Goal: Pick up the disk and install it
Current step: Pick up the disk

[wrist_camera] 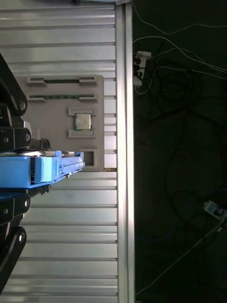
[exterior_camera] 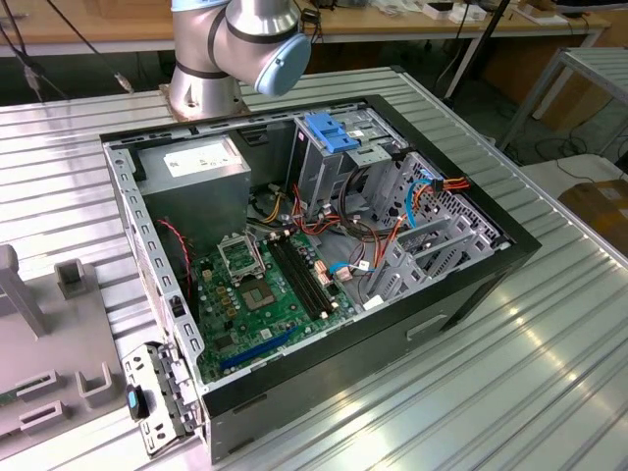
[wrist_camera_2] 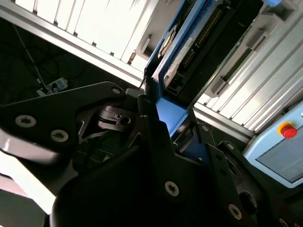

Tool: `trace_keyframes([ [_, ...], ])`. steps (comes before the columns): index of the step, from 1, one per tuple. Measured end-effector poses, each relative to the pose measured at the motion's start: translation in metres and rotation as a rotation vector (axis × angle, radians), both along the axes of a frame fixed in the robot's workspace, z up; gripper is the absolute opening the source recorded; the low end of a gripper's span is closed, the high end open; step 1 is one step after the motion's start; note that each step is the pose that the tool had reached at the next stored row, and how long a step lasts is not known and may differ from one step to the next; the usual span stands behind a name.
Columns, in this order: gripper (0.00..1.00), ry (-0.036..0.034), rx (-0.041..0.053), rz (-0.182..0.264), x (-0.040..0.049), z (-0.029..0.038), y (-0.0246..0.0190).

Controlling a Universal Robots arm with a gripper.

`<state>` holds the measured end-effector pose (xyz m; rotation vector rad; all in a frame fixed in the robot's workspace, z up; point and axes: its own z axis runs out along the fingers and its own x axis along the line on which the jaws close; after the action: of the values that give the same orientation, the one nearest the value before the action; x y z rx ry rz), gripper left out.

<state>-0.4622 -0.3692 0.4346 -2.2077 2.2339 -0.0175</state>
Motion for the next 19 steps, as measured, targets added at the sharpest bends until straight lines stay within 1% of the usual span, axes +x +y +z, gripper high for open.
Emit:
trace_keyframes([
  [2, 0.37, 0.0001, -0.0001, 0.000, 0.0000, 0.0028, 0.0000],
  [5, 0.37, -0.0001, 0.0000, 0.000, 0.0000, 0.0114, 0.0000],
  [7, 0.37, 0.0000, -0.0001, 0.000, 0.0000, 0.0143, 0.0000],
  [8, 0.37, 0.0000, 0.0000, 0.000, 0.0000, 0.0176, 0.0000],
  [9, 0.37, -0.0001, 0.0000, 0.000, 0.0000, 0.0228, 0.0000],
  [11, 0.37, 0.0000, -0.0001, 0.000, 0.0000, 0.0282, 0.0000],
  [14, 0.37, 0.0000, -0.0001, 0.000, 0.0000, 0.0332, 0.0000],
  [17, 0.37, 0.0000, 0.0000, 0.000, 0.0000, 0.0415, 0.0000],
  [19, 0.37, 0.0000, 0.0000, 0.000, 0.0000, 0.0458, 0.0000],
])
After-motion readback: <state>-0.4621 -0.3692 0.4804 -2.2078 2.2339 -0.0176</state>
